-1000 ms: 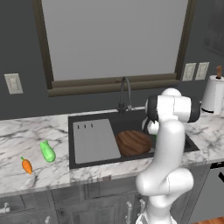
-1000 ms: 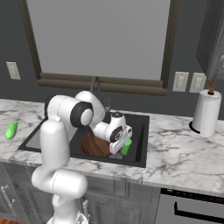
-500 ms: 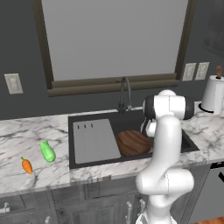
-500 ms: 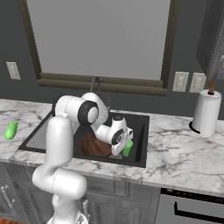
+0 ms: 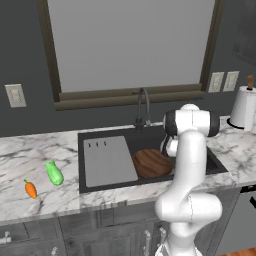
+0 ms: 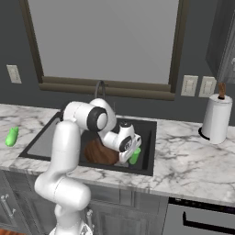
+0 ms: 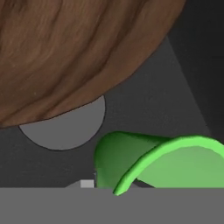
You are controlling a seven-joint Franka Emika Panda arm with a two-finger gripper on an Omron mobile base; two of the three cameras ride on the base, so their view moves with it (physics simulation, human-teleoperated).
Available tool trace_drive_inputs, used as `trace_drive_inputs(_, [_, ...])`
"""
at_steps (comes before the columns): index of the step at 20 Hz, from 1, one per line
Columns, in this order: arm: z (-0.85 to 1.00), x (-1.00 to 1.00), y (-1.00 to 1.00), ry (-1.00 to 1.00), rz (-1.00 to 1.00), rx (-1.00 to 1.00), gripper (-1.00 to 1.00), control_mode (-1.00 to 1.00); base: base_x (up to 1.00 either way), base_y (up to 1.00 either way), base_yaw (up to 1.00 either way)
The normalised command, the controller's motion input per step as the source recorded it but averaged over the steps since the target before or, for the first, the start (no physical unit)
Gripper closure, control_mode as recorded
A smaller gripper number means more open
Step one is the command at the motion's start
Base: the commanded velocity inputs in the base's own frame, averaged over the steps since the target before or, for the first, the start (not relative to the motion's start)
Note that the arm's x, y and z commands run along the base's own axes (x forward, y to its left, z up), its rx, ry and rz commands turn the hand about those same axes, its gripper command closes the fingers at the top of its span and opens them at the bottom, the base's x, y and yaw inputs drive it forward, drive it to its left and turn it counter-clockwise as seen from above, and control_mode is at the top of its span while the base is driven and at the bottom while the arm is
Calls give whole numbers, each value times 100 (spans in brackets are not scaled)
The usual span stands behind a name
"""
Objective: Remove the corn and carrot from the sink. Then move the bowl and cup from the counter to the sink for washing.
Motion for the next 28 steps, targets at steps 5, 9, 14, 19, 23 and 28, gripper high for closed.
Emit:
trace_drive_inputs(5, [-21,18,-12,0,0,0,100,-100,0,0,0])
trace_drive_inputs(9, [-28,5,-12,0,0,0,100,-100,0,0,0])
trace_drive_inputs(14, [-32,-6,-6,0,0,0,100,-100,0,0,0])
trace_drive_inputs(19, [-34,-25,-2,0,0,0,100,-100,0,0,0])
trace_drive_inputs(23, [-38,-32,0,-2,0,0,100,-100,0,0,0])
trace_drive_inputs(28, [-40,-36,0,-5,0,0,100,-100,0,0,0])
